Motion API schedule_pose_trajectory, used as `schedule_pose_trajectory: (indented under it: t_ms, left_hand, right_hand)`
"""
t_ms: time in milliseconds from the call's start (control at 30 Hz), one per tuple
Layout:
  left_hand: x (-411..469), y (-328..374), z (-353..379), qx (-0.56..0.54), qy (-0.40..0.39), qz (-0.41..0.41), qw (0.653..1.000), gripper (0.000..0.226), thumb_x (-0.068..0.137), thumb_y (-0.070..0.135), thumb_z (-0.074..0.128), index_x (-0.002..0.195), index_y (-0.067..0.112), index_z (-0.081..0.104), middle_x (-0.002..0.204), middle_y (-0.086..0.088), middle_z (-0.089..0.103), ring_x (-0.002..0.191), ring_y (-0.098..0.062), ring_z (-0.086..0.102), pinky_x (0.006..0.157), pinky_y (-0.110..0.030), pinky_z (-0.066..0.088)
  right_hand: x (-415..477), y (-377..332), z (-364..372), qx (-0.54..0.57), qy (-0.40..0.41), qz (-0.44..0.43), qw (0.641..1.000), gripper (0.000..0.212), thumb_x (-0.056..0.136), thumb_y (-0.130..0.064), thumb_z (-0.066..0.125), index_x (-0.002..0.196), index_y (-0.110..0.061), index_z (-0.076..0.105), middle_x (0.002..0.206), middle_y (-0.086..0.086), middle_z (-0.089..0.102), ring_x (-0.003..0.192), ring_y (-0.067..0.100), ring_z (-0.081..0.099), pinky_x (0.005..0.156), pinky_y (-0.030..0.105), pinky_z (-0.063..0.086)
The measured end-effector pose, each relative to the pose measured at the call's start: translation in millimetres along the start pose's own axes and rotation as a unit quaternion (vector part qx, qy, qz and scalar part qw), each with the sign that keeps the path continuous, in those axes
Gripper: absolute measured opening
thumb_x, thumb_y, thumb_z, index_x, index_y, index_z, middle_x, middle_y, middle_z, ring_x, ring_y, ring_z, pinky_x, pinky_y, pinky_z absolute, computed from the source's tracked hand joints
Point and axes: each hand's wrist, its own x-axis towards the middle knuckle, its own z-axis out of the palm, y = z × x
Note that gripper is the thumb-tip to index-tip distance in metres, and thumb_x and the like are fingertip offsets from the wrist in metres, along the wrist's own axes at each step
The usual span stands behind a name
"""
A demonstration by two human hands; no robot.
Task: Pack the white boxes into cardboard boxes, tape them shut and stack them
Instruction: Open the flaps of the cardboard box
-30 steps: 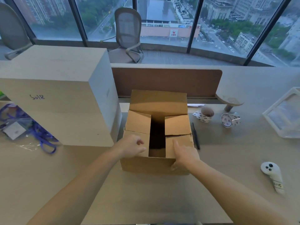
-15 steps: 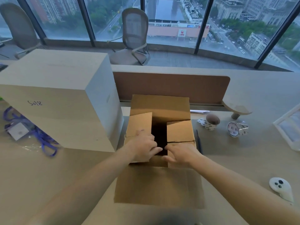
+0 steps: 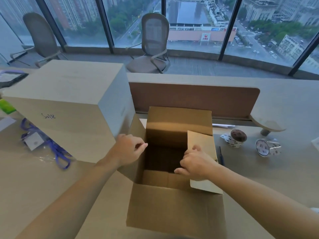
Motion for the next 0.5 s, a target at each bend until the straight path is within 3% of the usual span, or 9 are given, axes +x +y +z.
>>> schedule_pose_trajectory:
  t_ms: [100,167,267,400,500]
  left_hand:
    - [-2.6,0.7,5.4,-0.037,0.024,-0.016,0.999,0.023,0.098,0.038,0.058,0.082,0.029,0.072,0.070,0.019,0.062,0.068,-0.004,0.059,0.085,-0.033,0.049]
    - [-2.5,6.0,7.7,-0.043,0.022,-0.013,0.999,0.023,0.098,0.037,0.059,0.083,0.027,0.073,0.069,0.016,0.064,0.066,-0.003,0.059,0.079,-0.030,0.048]
    - [0.1,16.0,9.7,-0.020,0.018,-0.012,1.000,0.023,0.098,0.037,0.058,0.087,0.026,0.075,0.072,0.013,0.067,0.070,-0.002,0.056,0.087,-0.029,0.043]
    - [2.4,19.8,16.1,-0.007,0.022,-0.017,1.000,0.023,0.099,0.040,0.055,0.090,0.029,0.074,0.078,0.015,0.068,0.077,-0.003,0.057,0.098,-0.028,0.036]
    - [3.7,21.6,19.8,-0.007,0.021,-0.018,1.000,0.024,0.098,0.041,0.054,0.090,0.029,0.074,0.080,0.014,0.069,0.081,-0.006,0.058,0.100,-0.031,0.035]
  right_hand:
    - [-5.9,1.4,-16.0,-0.004,0.063,0.055,0.996,0.057,0.101,-0.058,0.029,0.079,-0.022,0.067,0.078,-0.005,0.064,0.079,0.013,0.056,0.099,0.040,0.029]
    - [-6.8,3.1,-23.5,-0.001,0.120,0.097,0.988,0.044,0.100,-0.054,0.037,0.092,-0.023,0.067,0.087,-0.006,0.065,0.082,0.013,0.060,0.100,0.039,0.038]
    - [-4.3,6.2,-30.0,0.008,0.149,0.163,0.975,0.037,0.097,-0.052,0.045,0.116,-0.024,0.060,0.111,-0.002,0.064,0.099,0.018,0.065,0.096,0.037,0.048]
    - [-8.5,3.7,-31.4,-0.026,0.136,0.218,0.966,0.040,0.096,-0.049,0.047,0.124,-0.021,0.053,0.124,0.005,0.057,0.100,0.025,0.065,0.093,0.039,0.045]
    - [-16.1,11.4,-31.3,-0.040,0.034,0.308,0.950,0.043,0.093,-0.050,0.049,0.125,-0.022,0.053,0.127,0.009,0.055,0.109,0.032,0.061,0.107,0.057,0.028]
